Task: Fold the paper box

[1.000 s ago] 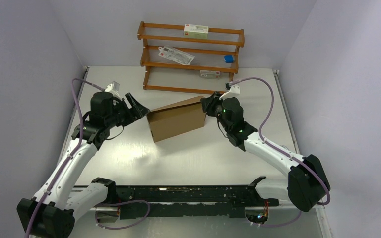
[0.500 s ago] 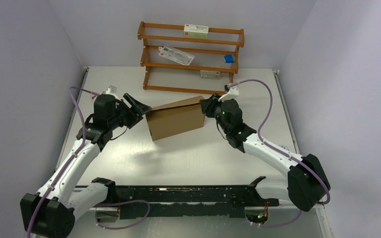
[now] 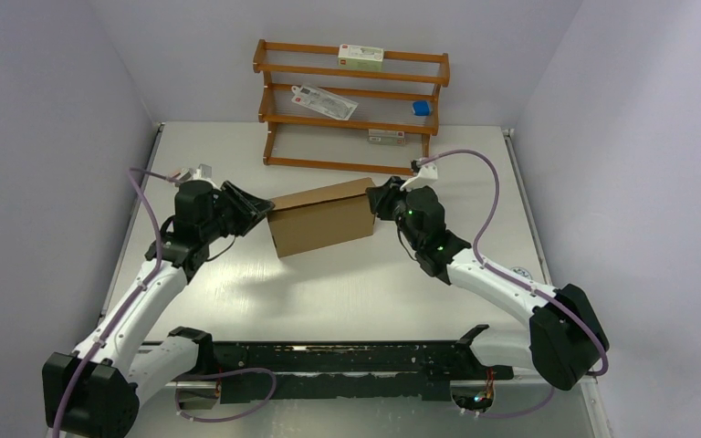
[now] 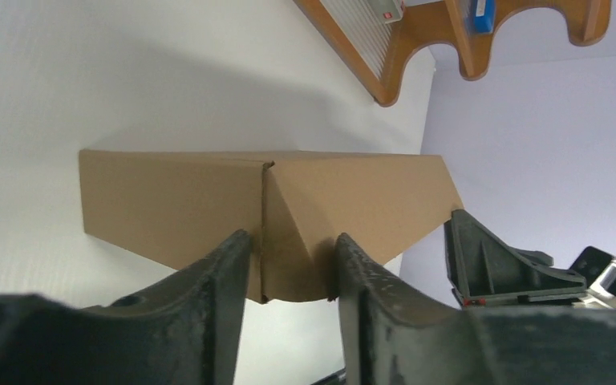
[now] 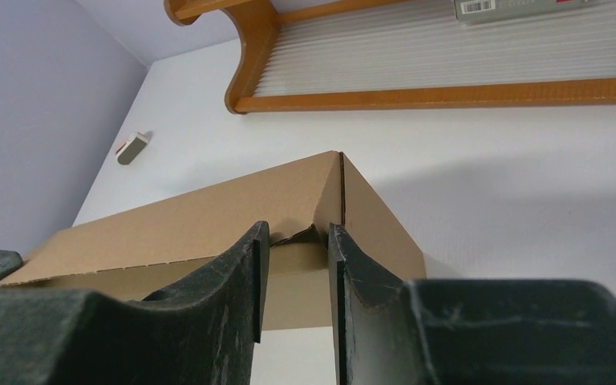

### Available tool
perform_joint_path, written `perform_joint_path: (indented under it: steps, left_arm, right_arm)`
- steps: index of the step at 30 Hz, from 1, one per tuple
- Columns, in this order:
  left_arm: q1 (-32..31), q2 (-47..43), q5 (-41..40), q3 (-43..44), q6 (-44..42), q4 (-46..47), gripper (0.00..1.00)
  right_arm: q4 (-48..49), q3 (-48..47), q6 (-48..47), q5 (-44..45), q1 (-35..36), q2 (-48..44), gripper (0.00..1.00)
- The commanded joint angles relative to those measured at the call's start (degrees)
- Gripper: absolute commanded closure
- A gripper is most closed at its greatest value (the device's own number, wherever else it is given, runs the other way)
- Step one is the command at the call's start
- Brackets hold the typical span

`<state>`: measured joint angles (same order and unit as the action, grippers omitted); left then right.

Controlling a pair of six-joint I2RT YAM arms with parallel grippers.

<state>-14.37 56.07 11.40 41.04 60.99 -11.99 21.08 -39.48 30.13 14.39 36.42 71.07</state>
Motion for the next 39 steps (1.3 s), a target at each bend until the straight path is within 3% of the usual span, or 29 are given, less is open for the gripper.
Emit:
perform_joint_path:
  steps: [1, 8, 16, 24, 32, 39]
  left_arm:
    - [0.04, -0.14, 0.54, -3.21, -1.77, -0.41, 0.6]
    - [0.04, 2.06, 1.05, -3.61, -9.69, -2.15, 0.7]
    - [0.04, 4.95, -0.09, -4.04, -16.59, -3.17, 0.73]
    - [0.04, 9.26, 0.85, -2.89, -24.05, -4.12, 0.73]
    - [0.04, 12.48, 2.41, -2.07, -27.95, -4.0, 0.72]
    - [0.04, 14.56, 1.59, -2.53, -29.78, -4.56, 0.7]
  right_arm:
    - [-10.91, 3.5, -1.17, -0.73, 0.92, 1.19, 0.69]
    - [-14.12, 1.95, -0.9, -1.32, 0.77, 0.53, 0.69]
    - [-23.12, -6.24, -2.65, -2.34, -1.07, -0.62, 0.55]
    - [-27.27, -11.06, -2.8, -10.35, -8.02, -0.29, 0.52]
    - [-26.7, -10.08, -0.81, -20.23, -12.9, 2.66, 0.54]
    - [-24.64, -3.61, 1.06, -26.51, -16.93, 4.94, 0.65]
